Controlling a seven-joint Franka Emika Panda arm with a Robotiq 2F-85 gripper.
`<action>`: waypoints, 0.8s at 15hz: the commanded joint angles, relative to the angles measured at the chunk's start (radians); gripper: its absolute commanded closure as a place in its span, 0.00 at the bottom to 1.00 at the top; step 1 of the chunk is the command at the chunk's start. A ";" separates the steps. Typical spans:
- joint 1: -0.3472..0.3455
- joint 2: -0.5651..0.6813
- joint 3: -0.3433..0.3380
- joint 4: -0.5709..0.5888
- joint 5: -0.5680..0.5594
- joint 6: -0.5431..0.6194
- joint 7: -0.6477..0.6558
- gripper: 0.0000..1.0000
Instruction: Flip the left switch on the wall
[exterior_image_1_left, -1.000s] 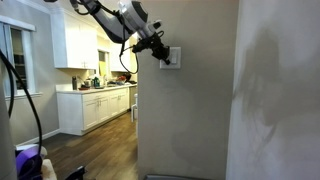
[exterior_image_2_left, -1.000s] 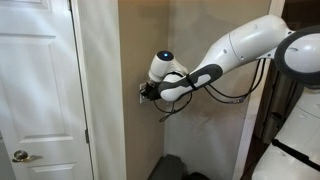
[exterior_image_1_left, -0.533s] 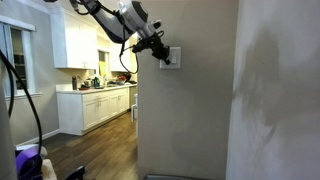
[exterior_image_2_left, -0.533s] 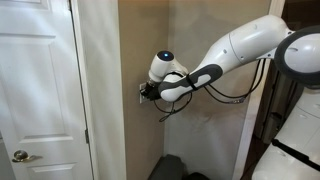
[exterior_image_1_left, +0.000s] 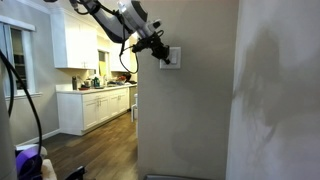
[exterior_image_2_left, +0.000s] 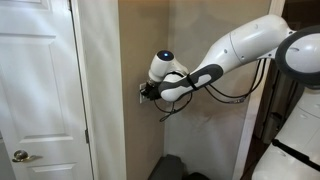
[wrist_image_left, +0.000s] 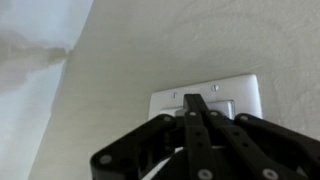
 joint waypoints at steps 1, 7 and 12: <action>-0.021 -0.041 0.028 -0.013 -0.091 -0.058 0.101 1.00; 0.007 -0.050 0.026 -0.032 -0.050 -0.051 0.063 1.00; 0.022 -0.043 0.034 -0.027 -0.044 -0.026 0.052 1.00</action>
